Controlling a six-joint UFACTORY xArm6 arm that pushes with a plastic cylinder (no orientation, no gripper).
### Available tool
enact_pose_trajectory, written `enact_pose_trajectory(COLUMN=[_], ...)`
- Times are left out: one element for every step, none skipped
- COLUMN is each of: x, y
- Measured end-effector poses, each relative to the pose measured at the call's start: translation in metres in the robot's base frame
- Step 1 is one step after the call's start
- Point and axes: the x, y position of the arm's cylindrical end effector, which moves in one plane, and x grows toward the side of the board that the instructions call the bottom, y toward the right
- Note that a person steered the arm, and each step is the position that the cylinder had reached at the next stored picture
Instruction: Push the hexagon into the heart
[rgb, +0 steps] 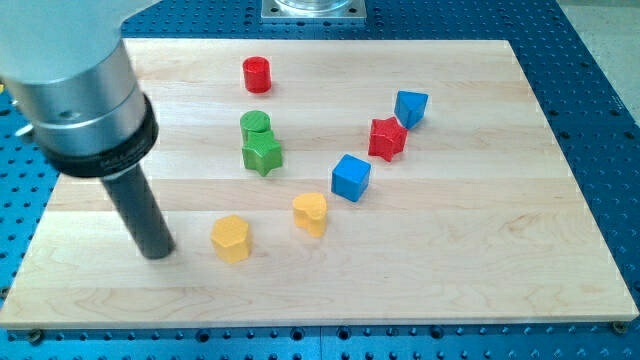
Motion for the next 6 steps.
enact_pose_trajectory(x=[-0.003,-0.012,-0.012,-0.012,-0.009,0.021], y=[0.057,0.065,0.045,0.097,0.110,0.149])
